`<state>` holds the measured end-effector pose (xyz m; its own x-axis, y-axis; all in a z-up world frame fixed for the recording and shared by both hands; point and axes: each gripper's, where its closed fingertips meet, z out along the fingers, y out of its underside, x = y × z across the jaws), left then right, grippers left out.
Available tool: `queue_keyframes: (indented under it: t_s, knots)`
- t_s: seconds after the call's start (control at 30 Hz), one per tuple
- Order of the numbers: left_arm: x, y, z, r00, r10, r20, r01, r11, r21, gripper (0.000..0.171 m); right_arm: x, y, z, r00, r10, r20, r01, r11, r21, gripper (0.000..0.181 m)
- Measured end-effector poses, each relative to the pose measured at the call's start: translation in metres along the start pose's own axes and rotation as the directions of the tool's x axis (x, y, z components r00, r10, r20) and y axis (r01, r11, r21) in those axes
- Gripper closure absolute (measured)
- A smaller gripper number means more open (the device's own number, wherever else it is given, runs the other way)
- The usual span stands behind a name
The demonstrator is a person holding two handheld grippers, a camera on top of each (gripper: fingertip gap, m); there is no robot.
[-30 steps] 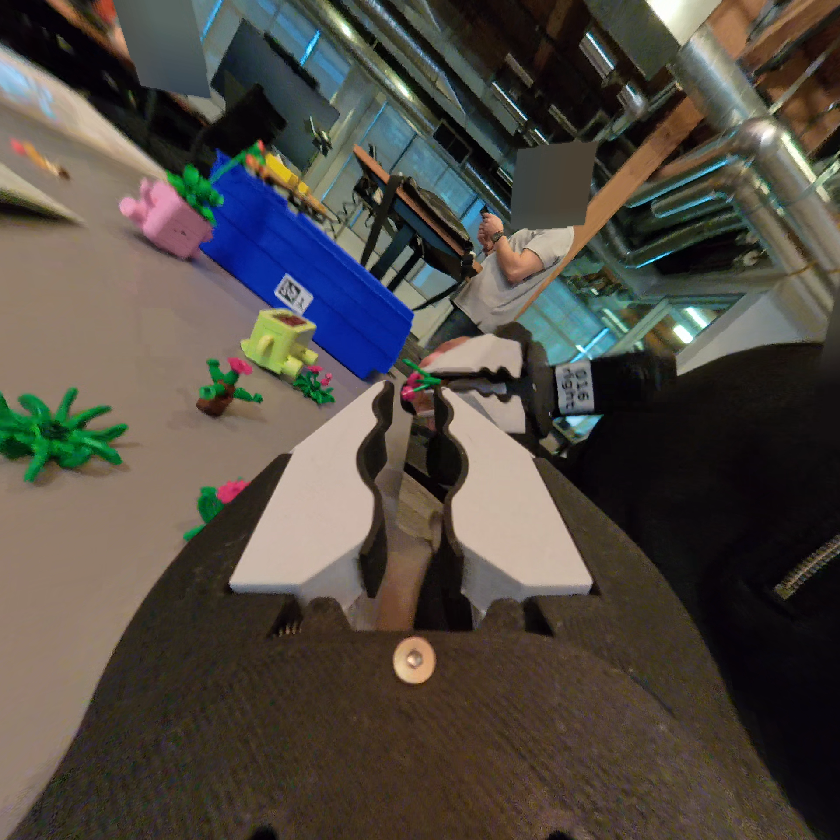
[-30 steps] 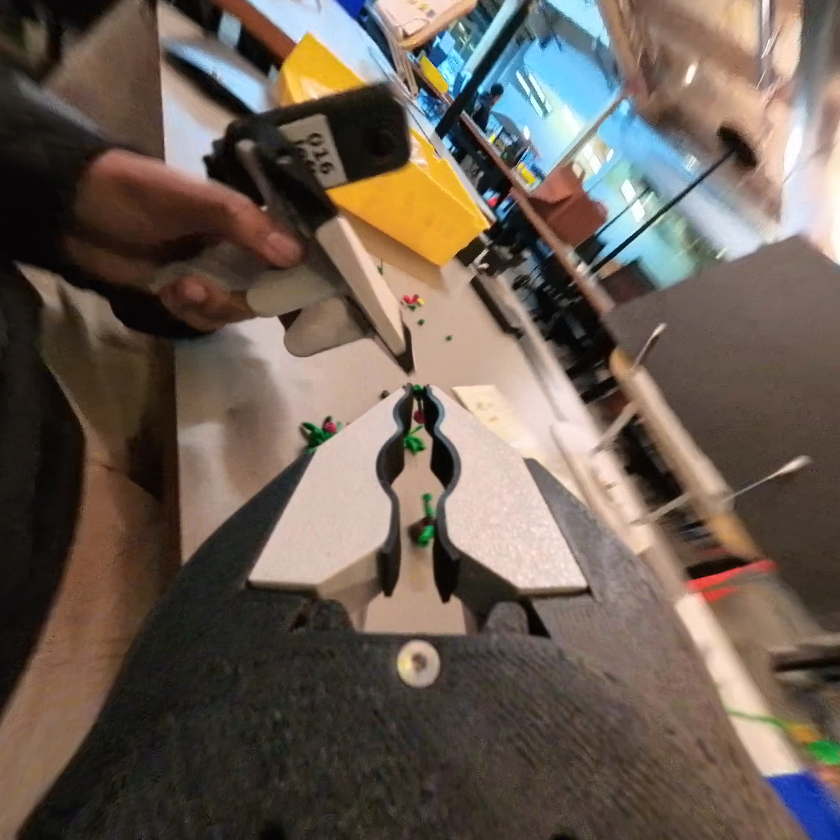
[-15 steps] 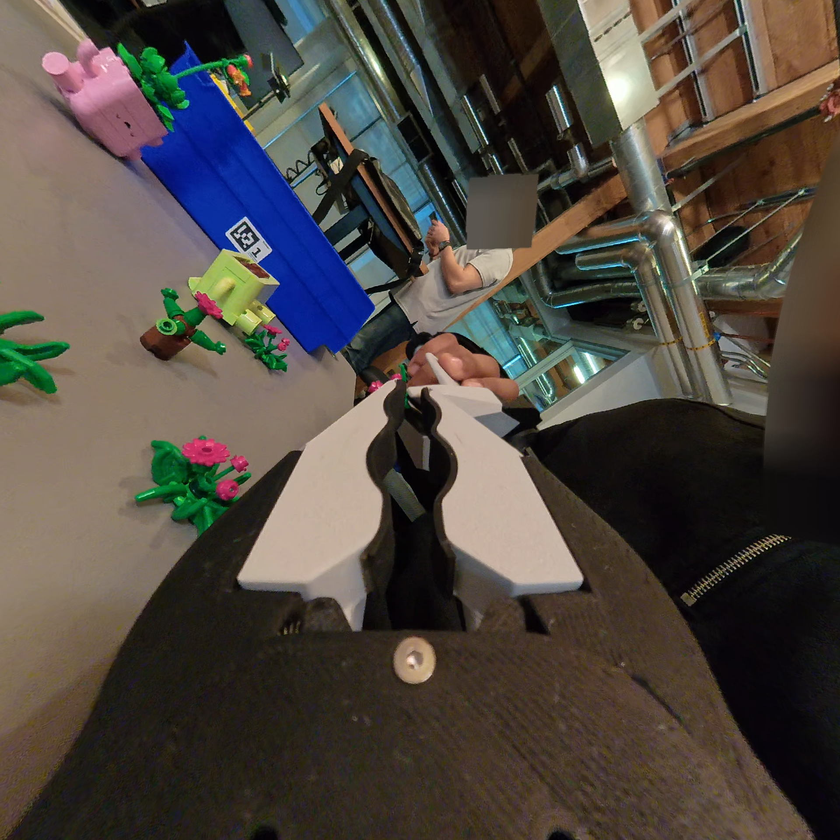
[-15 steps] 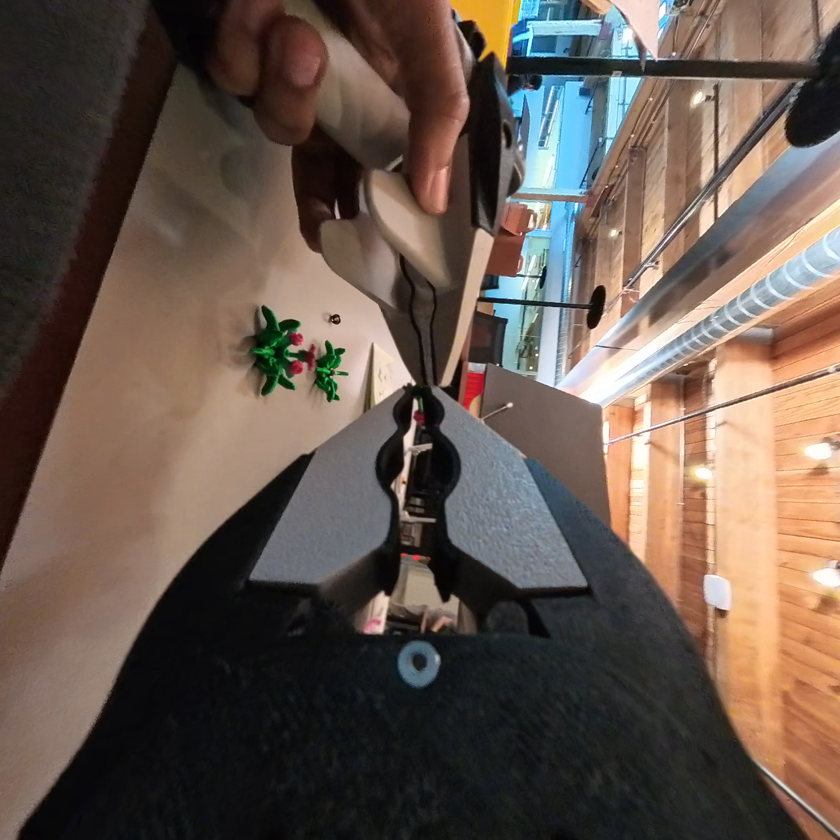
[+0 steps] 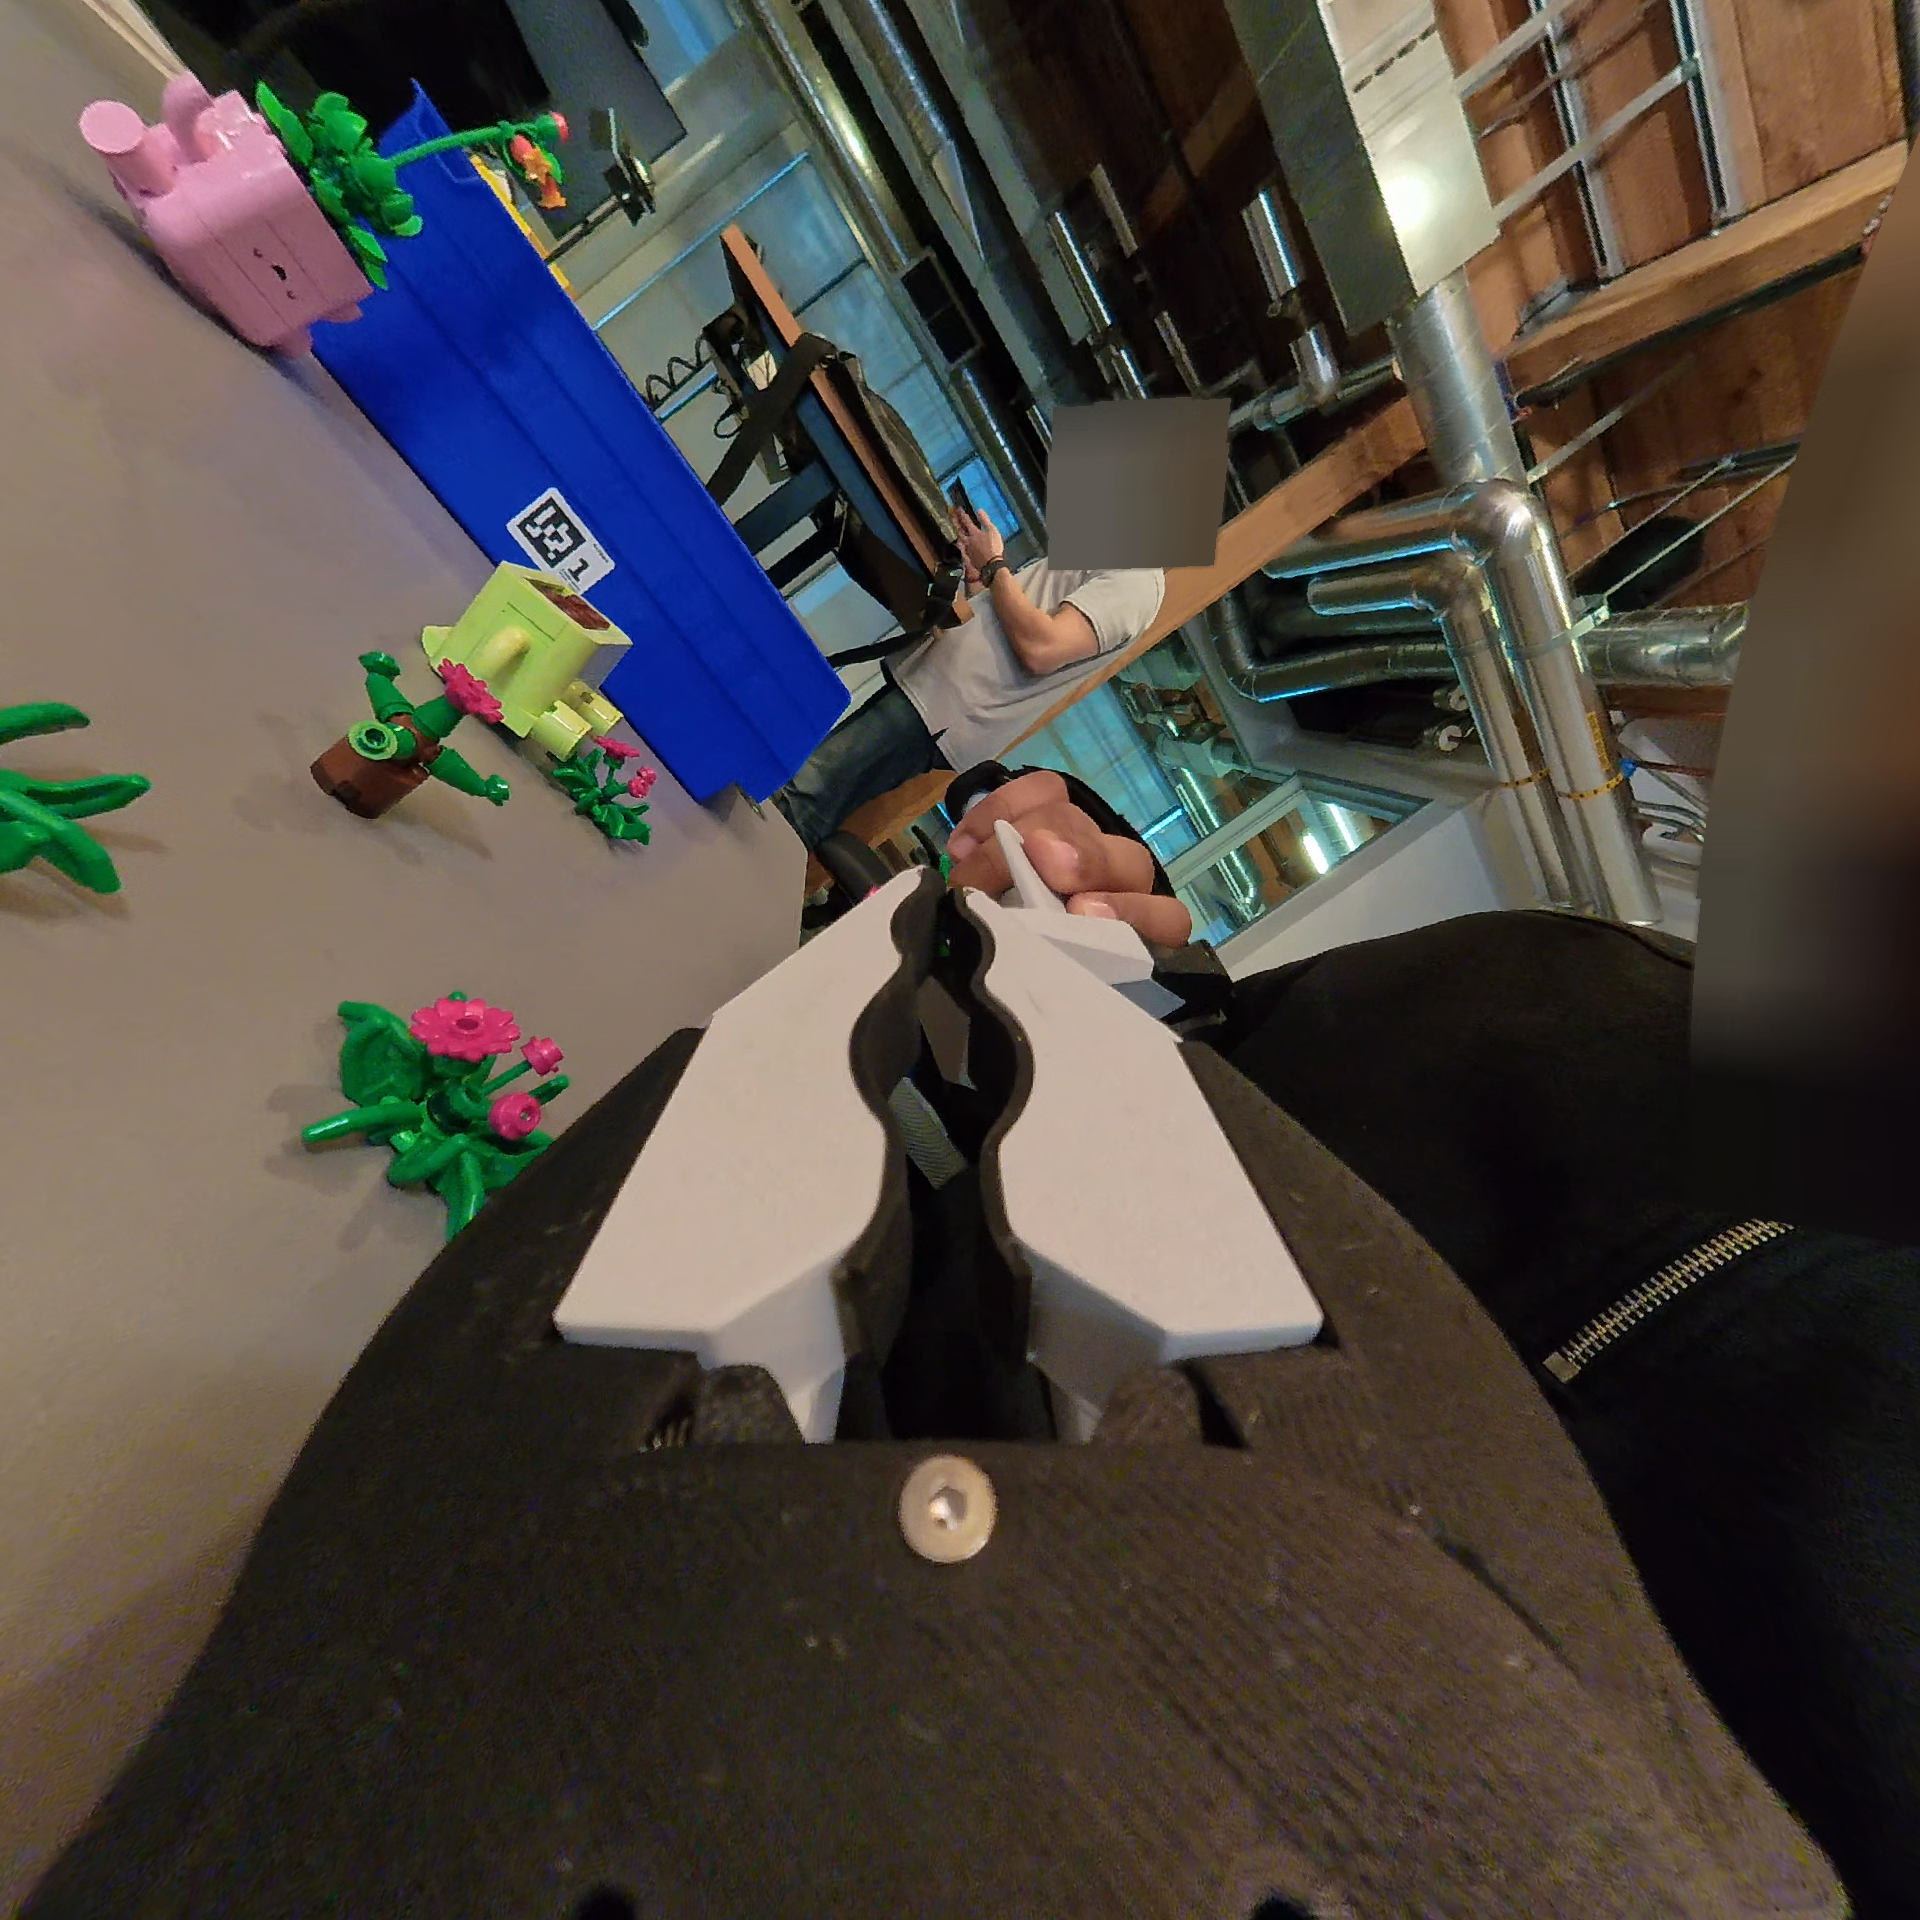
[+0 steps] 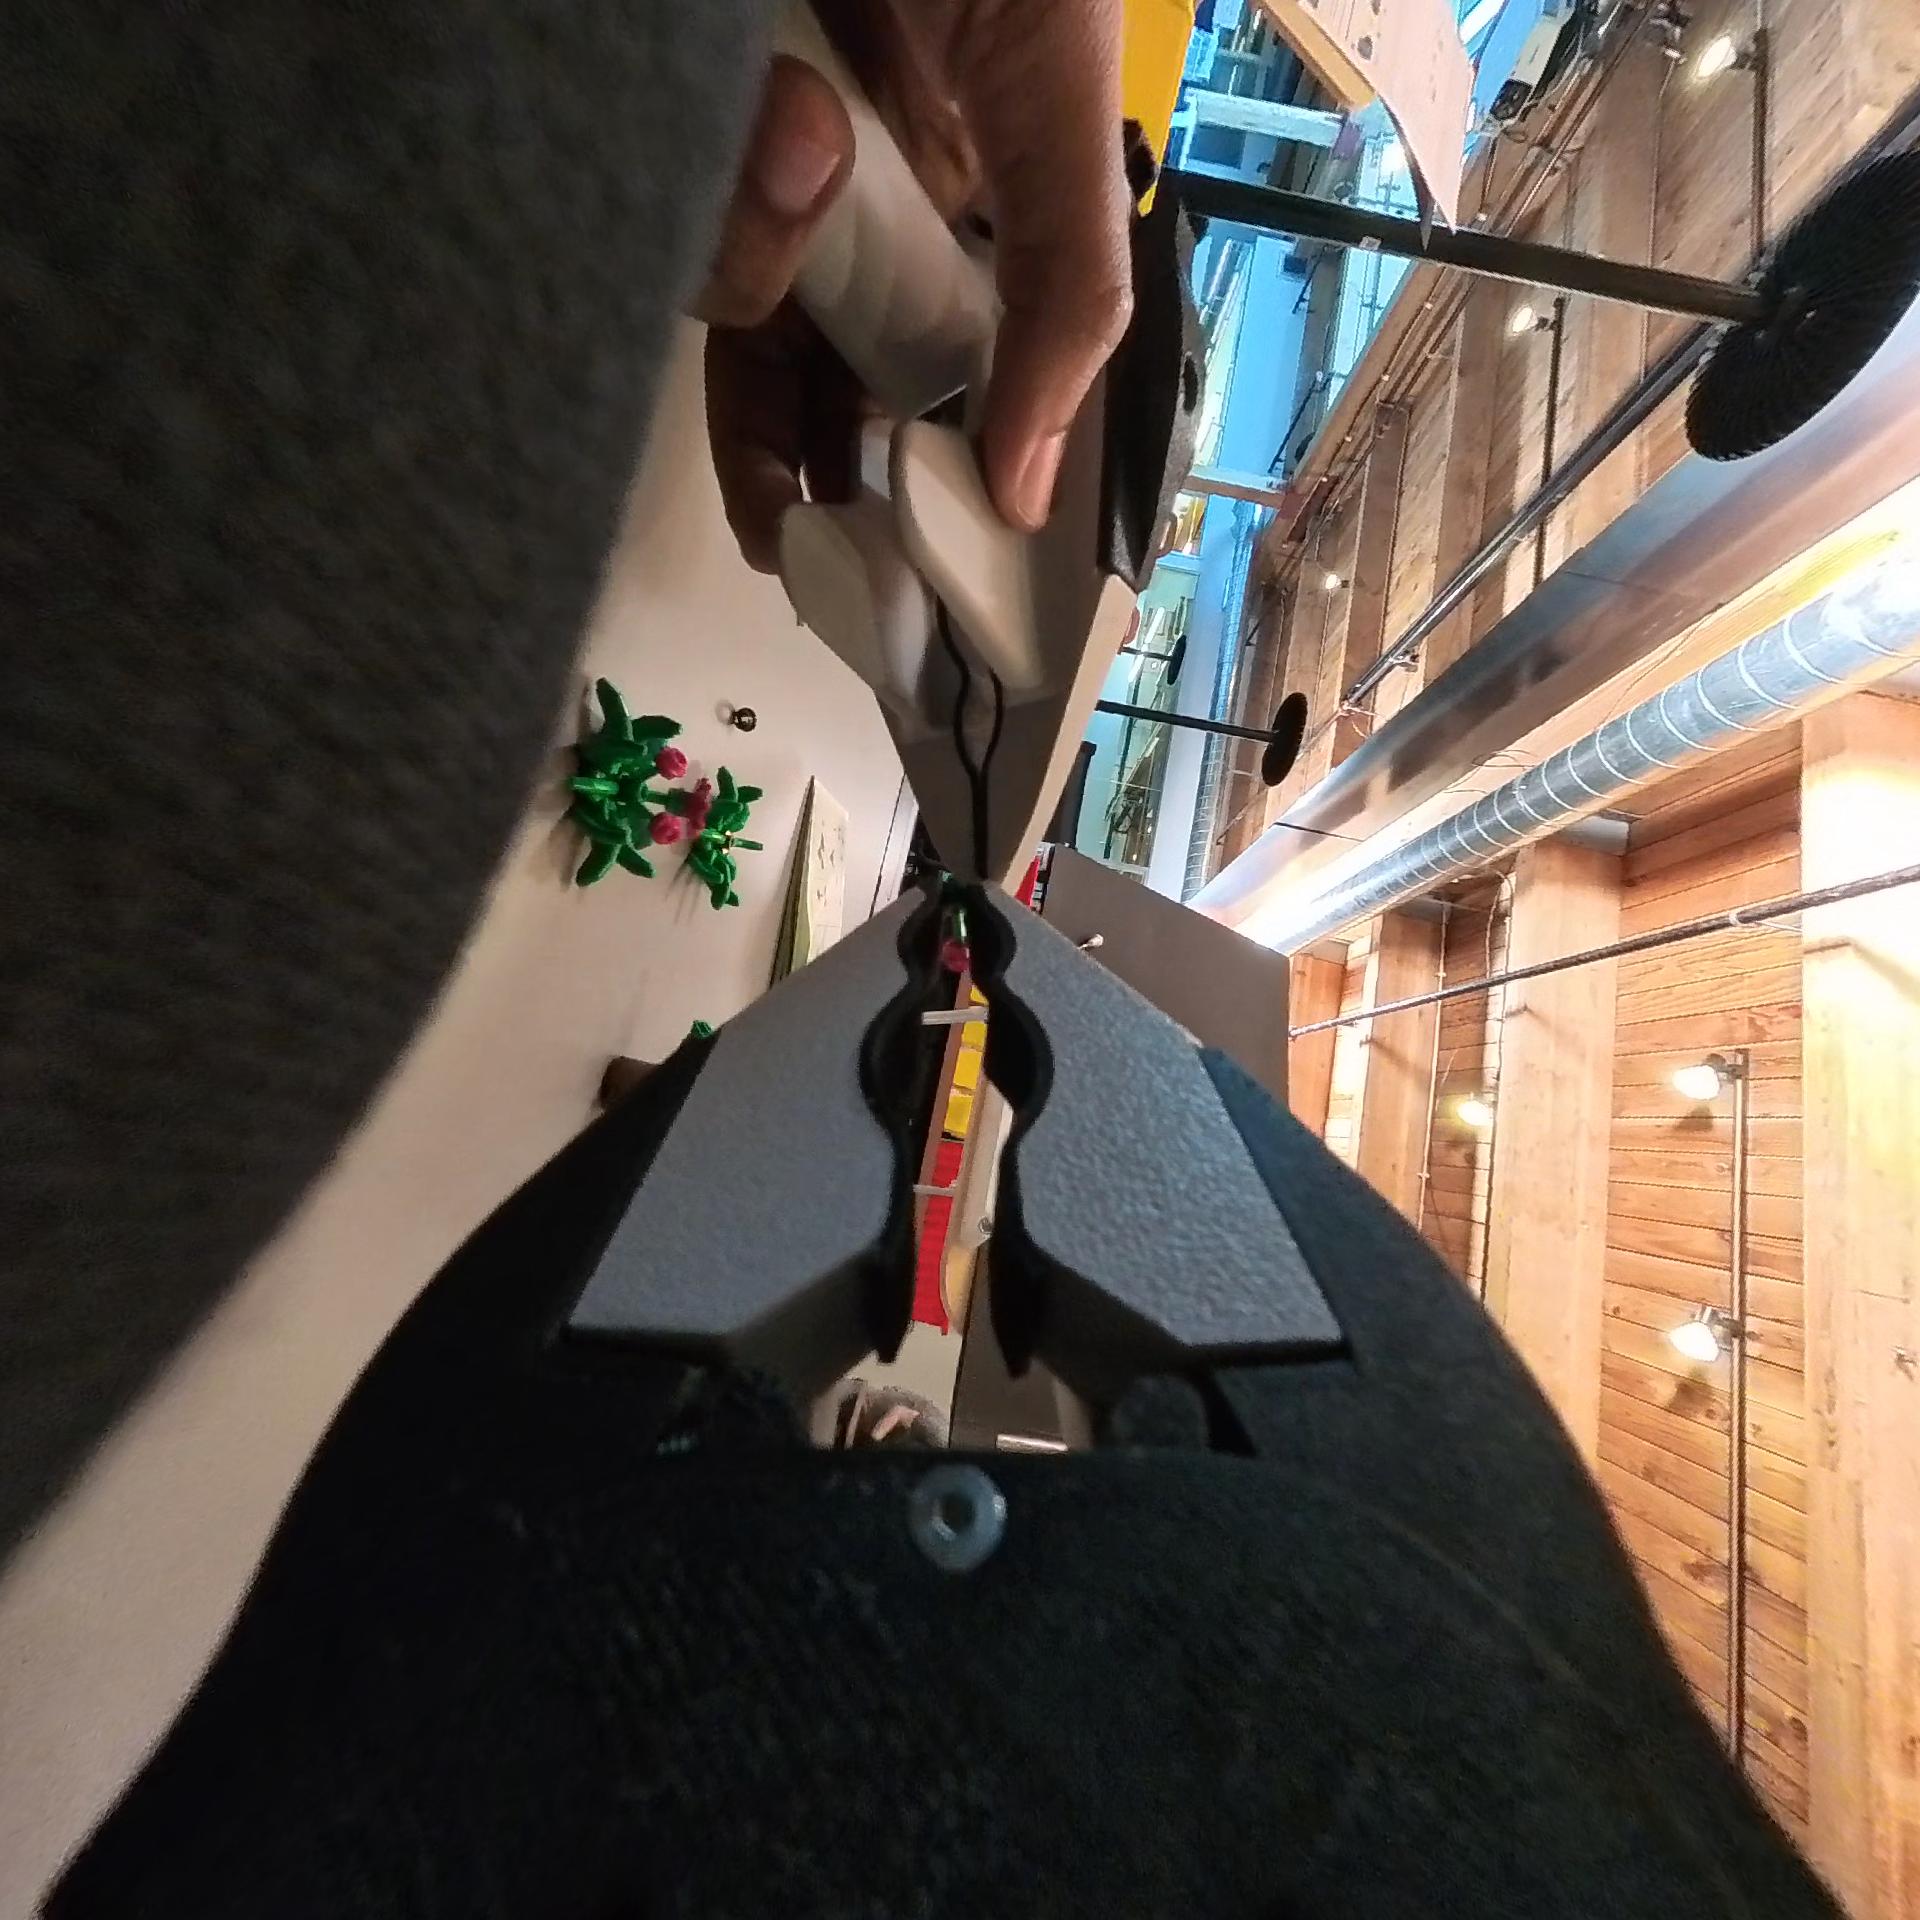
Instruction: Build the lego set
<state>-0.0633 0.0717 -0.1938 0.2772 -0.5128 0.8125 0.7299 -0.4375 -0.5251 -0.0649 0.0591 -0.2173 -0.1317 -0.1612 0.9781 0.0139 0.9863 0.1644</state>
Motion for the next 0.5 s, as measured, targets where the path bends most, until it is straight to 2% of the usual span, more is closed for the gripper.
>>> queue_keyframes:
  t_s: [0.3,0.5]
  knots:
    - [0.0002,0.0003,0.0001,1.0,-0.003,0.0,0.003,1.0,-0.002,0.171,-0.0015,-0.0032,-0.0004,1.0,-0.01,0.011,0.01,1.0,0.011,0.179]
    - [0.0039,-0.0057,-0.0034,0.999,0.049,0.011,-0.049,0.998,0.026,0.171,-0.0024,0.0036,0.0009,0.999,0.049,0.014,-0.049,0.999,-0.004,0.174]
